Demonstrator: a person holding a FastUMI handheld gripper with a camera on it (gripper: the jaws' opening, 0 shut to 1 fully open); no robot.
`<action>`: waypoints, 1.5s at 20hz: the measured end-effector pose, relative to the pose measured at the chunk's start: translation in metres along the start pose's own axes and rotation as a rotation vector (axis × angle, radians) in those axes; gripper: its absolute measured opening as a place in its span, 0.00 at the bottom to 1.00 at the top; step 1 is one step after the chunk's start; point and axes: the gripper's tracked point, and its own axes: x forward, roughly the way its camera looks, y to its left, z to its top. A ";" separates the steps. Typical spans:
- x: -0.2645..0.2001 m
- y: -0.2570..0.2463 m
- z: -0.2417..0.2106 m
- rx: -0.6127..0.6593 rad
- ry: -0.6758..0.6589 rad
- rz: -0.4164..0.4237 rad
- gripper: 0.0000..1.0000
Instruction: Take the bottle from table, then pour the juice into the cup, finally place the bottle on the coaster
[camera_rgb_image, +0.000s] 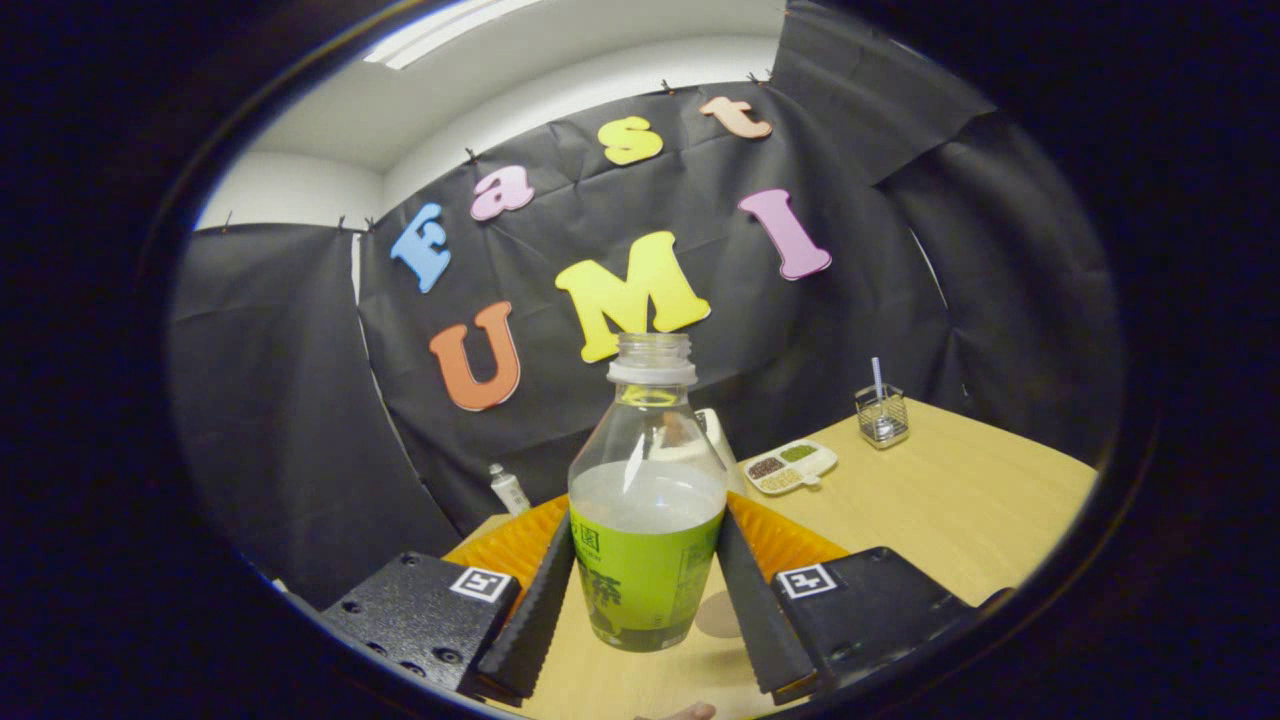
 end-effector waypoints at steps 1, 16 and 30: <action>0.008 0.000 -0.008 -0.031 0.012 -0.014 0.82; 0.087 -0.044 -0.064 -0.335 0.023 -0.200 0.83; 0.117 -0.060 -0.104 -0.327 0.070 -0.170 0.83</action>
